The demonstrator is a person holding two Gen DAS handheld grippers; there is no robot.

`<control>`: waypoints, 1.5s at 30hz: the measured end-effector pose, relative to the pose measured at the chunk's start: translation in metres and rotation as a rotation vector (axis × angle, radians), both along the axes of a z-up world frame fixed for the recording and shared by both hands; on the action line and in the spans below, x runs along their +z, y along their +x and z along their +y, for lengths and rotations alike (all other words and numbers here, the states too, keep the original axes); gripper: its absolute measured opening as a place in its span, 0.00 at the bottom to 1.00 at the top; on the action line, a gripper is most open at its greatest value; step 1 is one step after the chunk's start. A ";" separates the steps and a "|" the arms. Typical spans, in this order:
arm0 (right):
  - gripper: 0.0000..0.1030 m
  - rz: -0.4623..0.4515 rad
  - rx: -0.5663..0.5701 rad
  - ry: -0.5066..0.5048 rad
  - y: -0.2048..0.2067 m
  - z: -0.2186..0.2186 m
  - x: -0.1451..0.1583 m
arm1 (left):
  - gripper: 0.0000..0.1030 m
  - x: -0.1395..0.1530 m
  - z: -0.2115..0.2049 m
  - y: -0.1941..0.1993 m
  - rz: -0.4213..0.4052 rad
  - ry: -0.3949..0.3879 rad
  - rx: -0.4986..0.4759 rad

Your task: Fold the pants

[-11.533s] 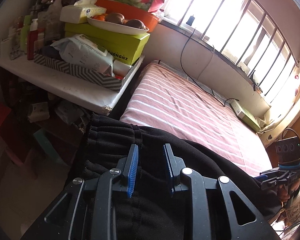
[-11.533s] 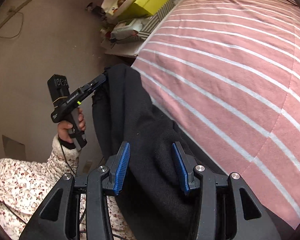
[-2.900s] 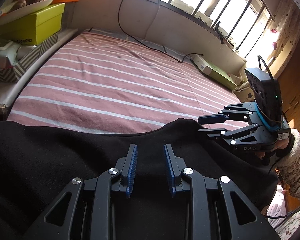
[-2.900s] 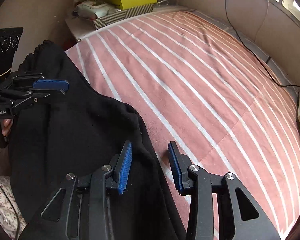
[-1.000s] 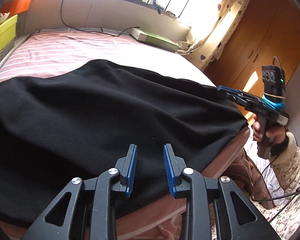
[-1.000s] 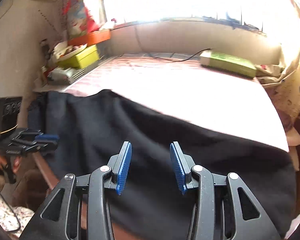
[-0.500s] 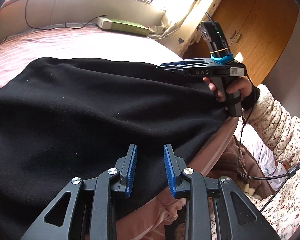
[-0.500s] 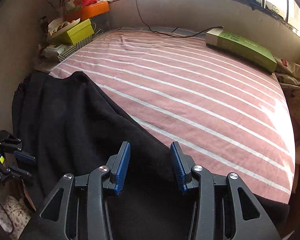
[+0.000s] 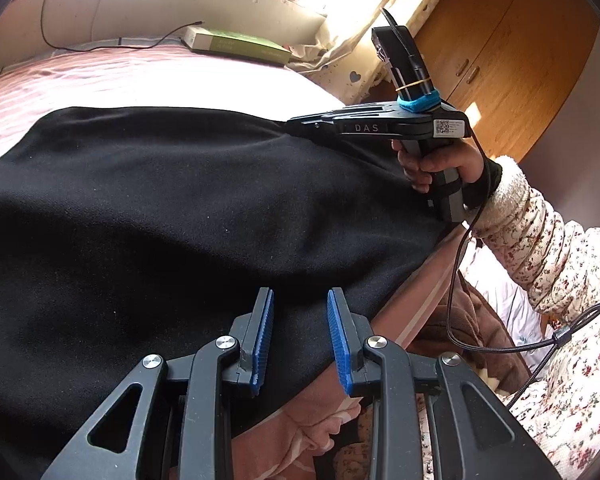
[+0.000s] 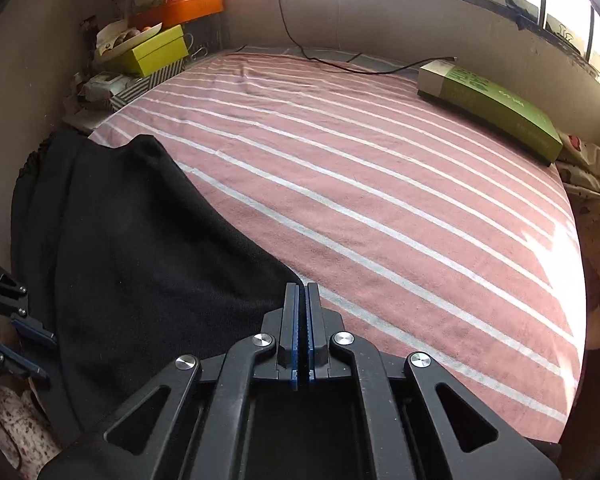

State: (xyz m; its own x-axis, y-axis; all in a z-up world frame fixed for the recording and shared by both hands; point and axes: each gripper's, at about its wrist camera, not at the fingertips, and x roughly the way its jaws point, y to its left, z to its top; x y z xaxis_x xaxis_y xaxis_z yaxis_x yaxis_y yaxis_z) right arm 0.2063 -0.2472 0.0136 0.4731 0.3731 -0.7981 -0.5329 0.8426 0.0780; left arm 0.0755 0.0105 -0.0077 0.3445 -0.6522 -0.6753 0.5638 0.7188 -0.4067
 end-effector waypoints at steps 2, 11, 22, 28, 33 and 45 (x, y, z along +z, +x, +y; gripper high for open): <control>0.02 -0.004 -0.008 -0.002 -0.001 0.000 -0.001 | 0.59 0.000 -0.001 -0.002 -0.003 0.007 -0.004; 0.08 -0.025 -0.103 0.126 -0.041 -0.029 0.031 | 0.59 0.003 -0.001 -0.001 -0.011 0.018 -0.038; 0.21 -0.115 -0.104 0.056 -0.172 -0.021 -0.007 | 0.59 0.005 0.005 -0.013 -0.049 0.031 -0.061; 0.21 -0.104 -0.170 0.123 -0.195 -0.030 -0.004 | 0.59 0.024 -0.006 -0.010 -0.119 0.017 -0.088; 0.21 -0.177 -0.270 0.175 -0.186 -0.065 0.021 | 0.59 0.033 -0.020 0.000 -0.140 -0.022 -0.116; 0.22 -0.134 -0.378 0.118 -0.182 -0.109 0.002 | 0.59 0.013 -0.057 0.014 -0.065 0.006 -0.179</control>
State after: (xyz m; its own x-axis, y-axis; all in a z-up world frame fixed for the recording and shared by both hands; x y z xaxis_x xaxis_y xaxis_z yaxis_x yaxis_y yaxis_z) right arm 0.0240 -0.3564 0.0152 0.6912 0.2382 -0.6823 -0.1997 0.9703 0.1363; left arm 0.0896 -0.0463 0.0055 0.2663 -0.7029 -0.6596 0.7081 0.6069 -0.3609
